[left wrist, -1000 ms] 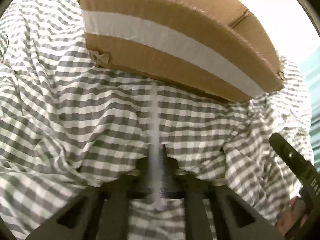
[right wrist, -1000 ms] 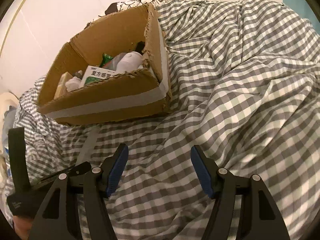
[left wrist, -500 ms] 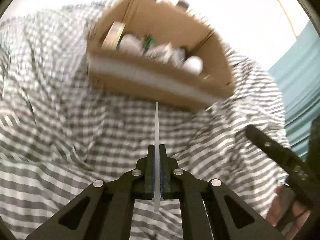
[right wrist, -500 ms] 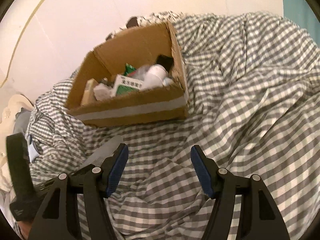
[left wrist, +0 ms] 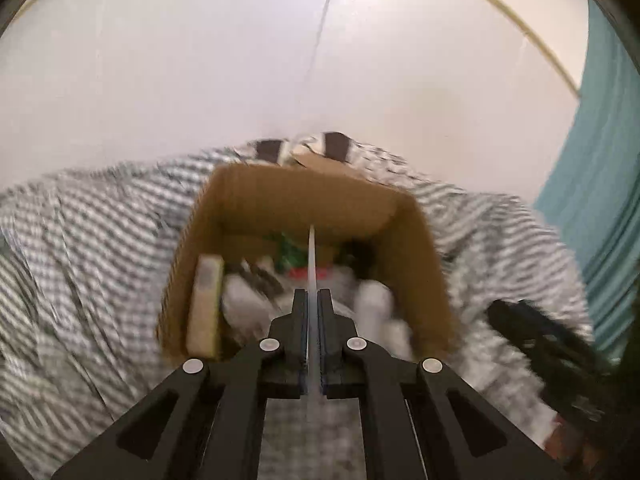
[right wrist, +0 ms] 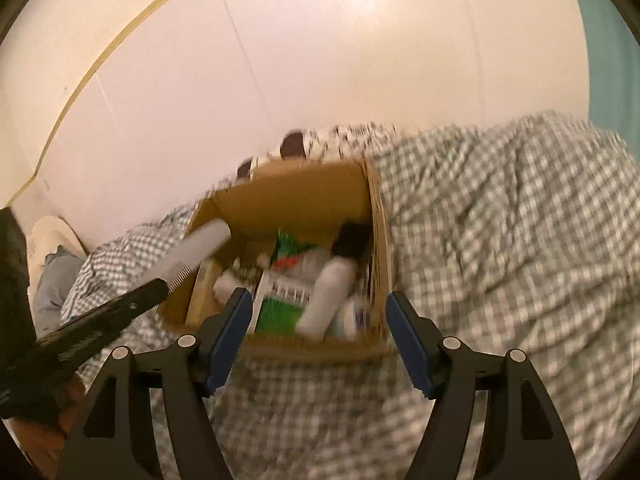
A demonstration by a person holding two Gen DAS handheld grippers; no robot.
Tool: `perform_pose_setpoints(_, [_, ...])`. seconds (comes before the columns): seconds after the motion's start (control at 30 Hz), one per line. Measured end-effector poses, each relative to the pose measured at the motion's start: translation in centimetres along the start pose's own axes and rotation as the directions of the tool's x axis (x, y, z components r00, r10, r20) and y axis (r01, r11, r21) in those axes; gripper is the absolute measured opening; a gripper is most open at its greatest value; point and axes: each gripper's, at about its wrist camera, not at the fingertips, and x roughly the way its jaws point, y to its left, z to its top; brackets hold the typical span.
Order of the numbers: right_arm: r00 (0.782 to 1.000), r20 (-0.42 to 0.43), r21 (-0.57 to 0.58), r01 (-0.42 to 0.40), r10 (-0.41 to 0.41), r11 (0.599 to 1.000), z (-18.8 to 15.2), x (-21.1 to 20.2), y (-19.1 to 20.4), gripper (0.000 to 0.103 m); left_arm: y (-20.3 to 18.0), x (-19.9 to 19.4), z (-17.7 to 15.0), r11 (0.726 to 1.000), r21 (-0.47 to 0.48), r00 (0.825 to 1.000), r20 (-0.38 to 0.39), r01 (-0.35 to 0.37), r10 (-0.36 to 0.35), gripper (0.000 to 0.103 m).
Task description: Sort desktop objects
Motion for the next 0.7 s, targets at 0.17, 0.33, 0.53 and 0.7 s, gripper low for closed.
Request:
perform_pose_setpoints(0.17, [0.997, 0.068, -0.041, 0.032, -0.029, 0.999, 0.9, 3.3, 0.4, 0.081, 0.4, 3.8, 0.8, 0.996, 0.038, 0.996, -0.031, -0.086, 0.087, 0.078])
perform_pose_setpoints(0.33, [0.992, 0.097, -0.090, 0.093, -0.084, 0.992, -0.1, 3.1, 0.9, 0.089, 1.2, 2.6, -0.3, 0.992, 0.031, 0.993, 0.003, -0.120, 0.120, 0.092])
perform_pose_setpoints(0.53, [0.979, 0.148, -0.078, 0.156, -0.143, 0.985, -0.6, -1.5, 1.7, 0.103, 2.3, -2.6, -1.4, 0.991, -0.021, 0.989, 0.056, -0.133, 0.134, 0.099])
perform_pose_setpoints(0.7, [0.971, 0.164, -0.100, 0.193, -0.175, 0.976, -1.5, -5.5, 2.8, 0.103, 2.7, -7.9, -2.3, 0.986, -0.049, 0.973, 0.160, -0.162, 0.168, 0.103])
